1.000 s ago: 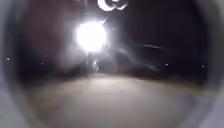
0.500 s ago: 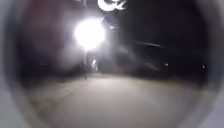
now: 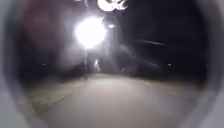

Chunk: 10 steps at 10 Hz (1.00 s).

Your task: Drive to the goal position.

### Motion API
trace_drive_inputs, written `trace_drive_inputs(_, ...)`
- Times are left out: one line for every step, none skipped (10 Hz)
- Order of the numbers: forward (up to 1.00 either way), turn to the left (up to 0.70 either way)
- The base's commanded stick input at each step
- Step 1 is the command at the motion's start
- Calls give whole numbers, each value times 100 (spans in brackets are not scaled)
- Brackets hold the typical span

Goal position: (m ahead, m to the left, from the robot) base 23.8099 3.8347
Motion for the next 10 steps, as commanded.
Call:
trace_drive_inputs(100,0)
trace_drive_inputs(100,0)
trace_drive_inputs(100,0)
trace_drive_inputs(100,0)
trace_drive_inputs(100,0)
trace_drive_inputs(100,0)
trace_drive_inputs(100,0)
trace_drive_inputs(100,0)
trace_drive_inputs(100,0)
trace_drive_inputs(100,0)
